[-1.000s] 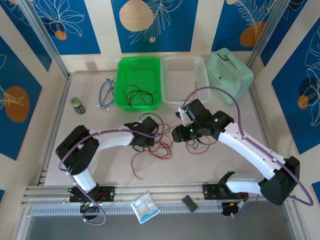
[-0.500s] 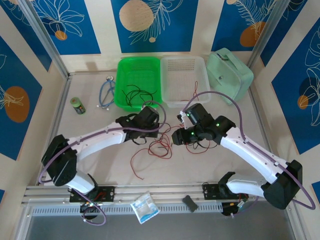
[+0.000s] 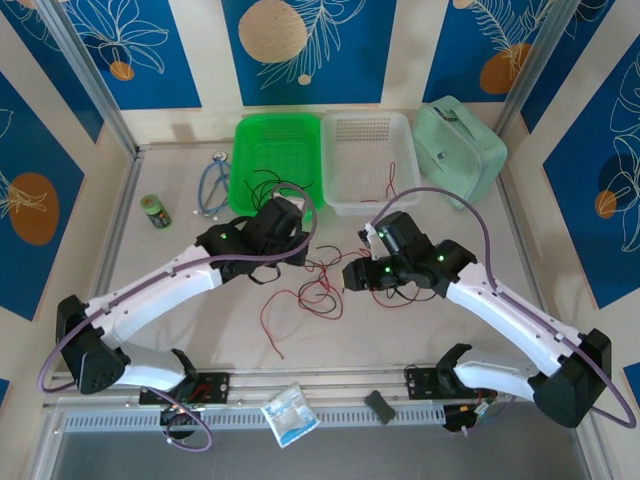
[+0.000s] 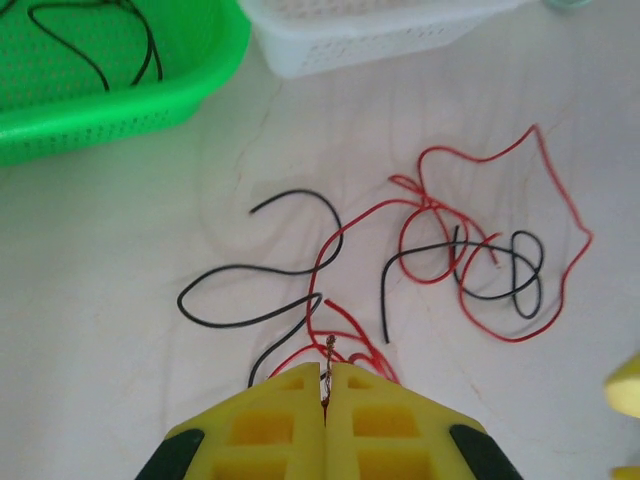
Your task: Untangle the cables
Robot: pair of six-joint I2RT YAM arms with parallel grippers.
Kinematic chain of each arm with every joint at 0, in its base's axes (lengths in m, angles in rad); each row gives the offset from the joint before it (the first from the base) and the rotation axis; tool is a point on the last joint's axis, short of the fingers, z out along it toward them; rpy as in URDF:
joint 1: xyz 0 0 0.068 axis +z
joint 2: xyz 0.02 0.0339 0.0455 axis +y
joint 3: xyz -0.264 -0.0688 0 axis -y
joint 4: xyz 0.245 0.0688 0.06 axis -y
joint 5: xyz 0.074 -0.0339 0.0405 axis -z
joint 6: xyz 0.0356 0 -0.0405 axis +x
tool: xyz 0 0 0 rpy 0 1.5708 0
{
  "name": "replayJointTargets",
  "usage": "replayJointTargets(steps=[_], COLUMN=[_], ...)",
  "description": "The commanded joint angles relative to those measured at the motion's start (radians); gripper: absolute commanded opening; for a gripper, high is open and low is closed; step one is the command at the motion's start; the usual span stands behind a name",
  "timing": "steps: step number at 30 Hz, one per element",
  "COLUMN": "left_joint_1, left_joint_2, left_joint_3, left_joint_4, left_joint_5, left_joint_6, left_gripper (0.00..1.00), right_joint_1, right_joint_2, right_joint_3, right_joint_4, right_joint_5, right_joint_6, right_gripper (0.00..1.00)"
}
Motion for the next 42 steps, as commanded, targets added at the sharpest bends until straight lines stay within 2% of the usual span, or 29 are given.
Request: replayJointTargets(steps=[1, 10, 12, 15, 17, 22, 24, 31, 42], left_joint_1=[-0.006, -0.007, -0.007, -0.006, -0.006, -0.006, -0.006, -0.008, -0.006], left_joint_2=[-0.025, -0.051, -0.054, -0.059, -0.059, -0.061, -0.063, -0.063, -0.045], left_joint_3=[0.054, 0.129, 0.135, 0.136, 0.14, 0.159, 0.165, 0.186, 0.23], left_joint_4=[-0.027, -0.031, -0.031, -0.024, -0.024, -0.032, -0.035, -0.042, -0.063], left_joint_5=[0.016, 0.01, 0.008, 0.007, -0.001, -0.011, -0.013, -0.022, -0.032], left_joint_6=[0.045, 0.079, 0.081, 0.081, 0.084, 0.094, 0.097, 0.101, 0.11], left_gripper=[0.02, 0.02, 0.02, 0.02, 0.02, 0.02, 0.03, 0.03, 0.03], right_joint_1=[-0.003, -0.037, -0.037, -0.023, 0.01, 0.13, 0.142, 0.142, 0.193], right_joint_2=[-0.059, -0.127, -0.116, -0.094, -0.085, -0.098, -0.11, -0.059, 0.153], right_joint_3=[-0.059, -0.159, -0.201, -0.285, -0.323, -0.388, -0.421, -0.419, -0.311], right_joint_4=[0.062, 0.149, 0.211, 0.394, 0.492, 0.611, 0.668, 0.767, 0.818], right_joint_5=[-0.025, -0.089, -0.116, -0.175, -0.151, 0.086, 0.122, 0.049, 0.022], right_joint_6=[0.069, 0.12, 0.14, 0.149, 0.1, -0.181, -0.268, -0.445, -0.559], right_gripper=[0.54, 0.59, 0.58, 0.56, 0.56, 0.56, 0.57, 0.59, 0.59])
